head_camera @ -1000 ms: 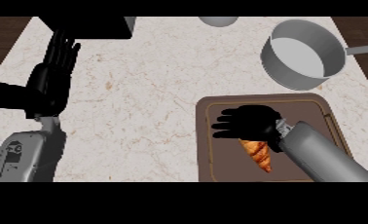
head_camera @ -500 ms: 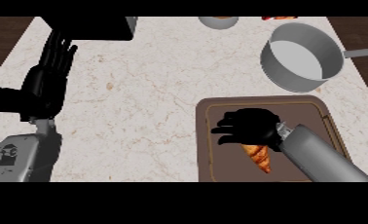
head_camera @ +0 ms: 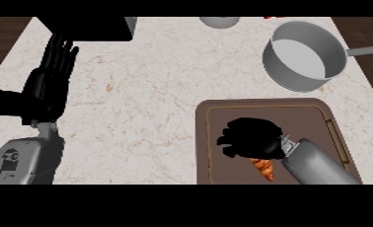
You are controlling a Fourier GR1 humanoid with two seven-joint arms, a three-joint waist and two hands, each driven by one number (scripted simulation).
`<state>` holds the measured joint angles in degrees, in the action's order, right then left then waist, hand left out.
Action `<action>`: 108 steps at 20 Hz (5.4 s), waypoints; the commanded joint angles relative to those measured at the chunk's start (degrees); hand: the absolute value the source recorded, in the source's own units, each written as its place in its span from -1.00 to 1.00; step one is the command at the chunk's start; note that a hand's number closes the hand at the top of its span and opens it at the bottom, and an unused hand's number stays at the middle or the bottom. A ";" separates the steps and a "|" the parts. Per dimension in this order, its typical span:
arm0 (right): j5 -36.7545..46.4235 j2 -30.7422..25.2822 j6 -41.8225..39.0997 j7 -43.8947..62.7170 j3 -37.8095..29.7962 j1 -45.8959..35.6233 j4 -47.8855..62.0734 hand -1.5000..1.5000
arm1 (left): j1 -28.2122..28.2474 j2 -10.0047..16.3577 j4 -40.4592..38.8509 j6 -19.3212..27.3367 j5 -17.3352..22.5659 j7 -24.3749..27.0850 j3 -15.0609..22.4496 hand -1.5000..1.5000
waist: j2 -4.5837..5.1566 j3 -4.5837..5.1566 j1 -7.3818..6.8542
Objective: Pick the croissant from the tray and place it in the pot
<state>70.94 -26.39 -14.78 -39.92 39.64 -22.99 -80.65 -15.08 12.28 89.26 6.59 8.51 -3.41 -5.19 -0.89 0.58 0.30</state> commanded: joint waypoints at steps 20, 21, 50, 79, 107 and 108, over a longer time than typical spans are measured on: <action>-9.87 19.38 10.79 40.01 -26.14 29.21 -47.59 1.00 | 1.60 0.39 1.19 -0.50 0.29 -0.39 -0.88 0.00 | 0.67 -0.61 0.85; -10.75 18.76 9.59 40.89 -29.83 26.46 -48.39 1.00 | 2.64 0.63 1.16 -1.18 0.39 1.65 -1.39 0.00 | 0.76 -0.58 0.42; -27.55 -12.66 18.59 4.83 -65.54 -16.10 39.43 1.00 | -1.06 0.52 -2.35 -3.94 1.19 1.17 -2.52 0.00 | 1.45 -0.64 -1.97; -36.32 -16.30 1.33 -3.41 -75.70 -30.38 72.87 -1.00 | -2.85 -1.01 -1.32 -1.97 -1.19 0.05 -0.93 0.00 | 1.99 -0.81 -2.98; -50.39 -32.70 -15.43 -2.60 -89.12 -18.75 73.13 -1.00 | -3.40 -2.25 -0.71 -1.83 -1.46 0.95 -0.17 0.00 | 3.12 -1.49 -3.59; -50.39 -31.89 -15.14 -2.83 -89.00 -19.14 72.75 -1.00 | -4.60 -3.10 -1.33 -1.34 -1.79 0.62 0.58 0.00 | 3.20 -1.47 -3.43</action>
<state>21.15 -57.46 -25.57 -40.05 -48.89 -43.14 -7.59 -18.39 9.77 88.34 4.57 7.18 -2.50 -5.08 2.26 -0.84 -3.43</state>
